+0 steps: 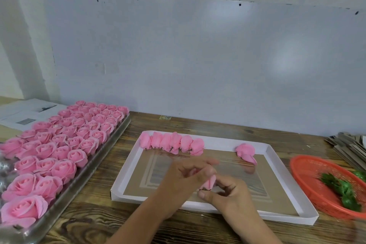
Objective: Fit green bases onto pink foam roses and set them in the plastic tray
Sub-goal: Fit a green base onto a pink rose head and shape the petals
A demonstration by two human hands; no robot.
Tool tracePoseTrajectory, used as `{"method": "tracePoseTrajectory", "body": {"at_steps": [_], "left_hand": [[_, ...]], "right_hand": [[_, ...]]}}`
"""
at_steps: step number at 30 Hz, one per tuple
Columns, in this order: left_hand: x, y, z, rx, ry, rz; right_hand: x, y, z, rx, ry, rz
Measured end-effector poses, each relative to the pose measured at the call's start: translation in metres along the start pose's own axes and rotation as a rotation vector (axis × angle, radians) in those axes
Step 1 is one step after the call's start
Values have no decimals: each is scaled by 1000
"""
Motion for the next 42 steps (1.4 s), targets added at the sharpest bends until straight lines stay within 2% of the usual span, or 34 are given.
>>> {"method": "tracePoseTrajectory", "body": {"at_steps": [6,9,12,17,19,23,29,33,35,39,42], "left_hand": [[-6,-7,2,-70,111,-13],[-6,-5,2,-166,122,-130],[-5,-2,3,-229,130,-94],[-2,2,1,-10,78,-31],[-1,1,0,28,50,-38],[-9,-5,0,-19,25,-98],[-13,-7,1,-85,80,-176],[-15,-4,2,-236,159,-149],[-13,-2,2,-204,147,-131],[-4,-1,0,-25,65,-73],[-8,-4,0,-65,5,-123]], "right_hand": [[4,1,1,29,68,5],[4,1,1,17,69,-51],[4,1,0,17,65,-91],[5,1,-1,35,19,-8],[6,0,-1,18,10,29],[2,-1,2,-13,16,31],[3,-1,2,25,85,-15],[7,2,-1,1,61,-153],[9,3,-2,7,49,-132],[12,1,-1,-16,0,-27],[13,0,0,-9,4,16]]}}
Point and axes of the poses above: each hand's wrist, its own z-axis away from the middle knuckle, its own y-axis out of the back of the hand, x = y × z, the point moved 1 cm from there along -z, towards the middle knuckle, and after that the axes turned 13 degrees about -z, right-handed, at the moved point
